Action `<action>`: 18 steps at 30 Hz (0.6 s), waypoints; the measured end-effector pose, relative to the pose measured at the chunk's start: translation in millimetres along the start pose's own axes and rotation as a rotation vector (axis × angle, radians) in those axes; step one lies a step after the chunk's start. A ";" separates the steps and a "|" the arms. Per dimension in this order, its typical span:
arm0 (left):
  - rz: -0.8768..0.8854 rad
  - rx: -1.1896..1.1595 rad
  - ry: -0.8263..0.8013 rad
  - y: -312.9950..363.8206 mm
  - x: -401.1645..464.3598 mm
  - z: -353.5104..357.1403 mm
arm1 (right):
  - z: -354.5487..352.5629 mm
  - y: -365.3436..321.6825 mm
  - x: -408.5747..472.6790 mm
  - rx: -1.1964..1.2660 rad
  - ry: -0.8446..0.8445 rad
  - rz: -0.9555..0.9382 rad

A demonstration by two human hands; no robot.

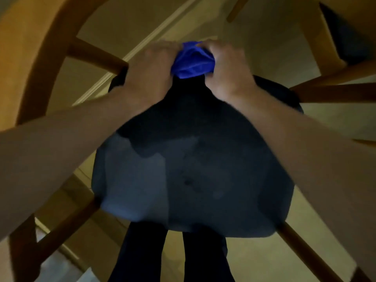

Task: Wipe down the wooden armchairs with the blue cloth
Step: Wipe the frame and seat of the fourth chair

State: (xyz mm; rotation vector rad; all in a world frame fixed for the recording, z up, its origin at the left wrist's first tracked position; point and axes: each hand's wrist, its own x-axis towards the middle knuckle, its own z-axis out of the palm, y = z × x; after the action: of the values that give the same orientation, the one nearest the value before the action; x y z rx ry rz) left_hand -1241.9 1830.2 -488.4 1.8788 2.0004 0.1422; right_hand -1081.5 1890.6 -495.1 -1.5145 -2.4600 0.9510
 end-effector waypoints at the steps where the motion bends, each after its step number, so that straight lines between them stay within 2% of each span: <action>1: 0.018 0.000 -0.035 4.8 11.7 7.3 | 0.3 10.3 6.3 -0.043 -0.045 0.029; 3: 0.026 0.034 -0.052 10.0 11.8 19.8 | 6.4 23.5 2.7 -0.090 -0.098 0.052; 8: 0.077 -0.083 0.008 24.6 -52.9 29.6 | 29.1 19.8 -71.1 -0.019 0.141 0.032; 10: 0.086 -0.108 -0.053 41.3 -94.7 35.5 | 29.6 20.4 -116.4 0.011 0.072 0.011; 13: 0.082 -0.157 -0.220 59.6 -139.0 40.0 | 21.5 26.2 -162.7 -0.017 -0.147 0.011; 15: 0.070 -0.221 -0.212 58.1 -129.8 33.5 | 11.1 30.8 -155.1 0.028 -0.161 -0.017; 18: 0.051 -0.206 -0.098 58.9 -69.7 18.1 | -9.6 39.2 -105.3 -0.019 0.011 -0.021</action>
State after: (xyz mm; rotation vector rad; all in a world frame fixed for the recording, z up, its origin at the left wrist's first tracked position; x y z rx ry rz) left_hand -1178.7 1764.3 -470.6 1.7721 1.7998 0.2553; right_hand -994.9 1819.3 -484.9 -1.4931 -2.4786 0.9157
